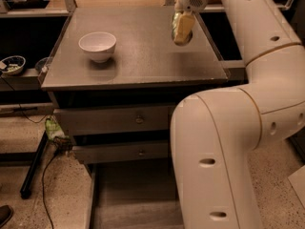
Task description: Place green can into bottom drawer
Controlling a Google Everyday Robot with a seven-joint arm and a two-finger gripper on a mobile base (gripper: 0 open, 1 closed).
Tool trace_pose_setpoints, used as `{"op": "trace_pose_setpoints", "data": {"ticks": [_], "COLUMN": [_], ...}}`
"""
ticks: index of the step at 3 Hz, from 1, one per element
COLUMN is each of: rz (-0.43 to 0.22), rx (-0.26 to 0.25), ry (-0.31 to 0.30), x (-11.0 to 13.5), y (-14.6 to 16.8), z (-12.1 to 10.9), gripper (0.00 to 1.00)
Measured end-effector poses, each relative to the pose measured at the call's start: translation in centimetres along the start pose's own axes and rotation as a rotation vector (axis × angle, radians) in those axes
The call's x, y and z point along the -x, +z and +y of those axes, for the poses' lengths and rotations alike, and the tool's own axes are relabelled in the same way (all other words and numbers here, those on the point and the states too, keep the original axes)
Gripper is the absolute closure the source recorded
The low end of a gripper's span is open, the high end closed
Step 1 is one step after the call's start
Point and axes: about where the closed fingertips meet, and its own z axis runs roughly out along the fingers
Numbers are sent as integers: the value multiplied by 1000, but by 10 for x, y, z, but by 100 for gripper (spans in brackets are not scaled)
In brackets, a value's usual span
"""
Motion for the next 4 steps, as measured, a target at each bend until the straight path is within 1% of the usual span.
{"op": "trace_pose_setpoints", "data": {"ticks": [1, 2, 3, 4], "rz": [-28, -35, -42, -46], "rx": [-66, -66, -36, -32], "ry": [35, 37, 18, 2], "x": [1, 1, 0, 3], "y": [-33, -30, -49, -72], "z": [-7, -8, 8, 21], "gripper": [100, 100, 100, 100]}}
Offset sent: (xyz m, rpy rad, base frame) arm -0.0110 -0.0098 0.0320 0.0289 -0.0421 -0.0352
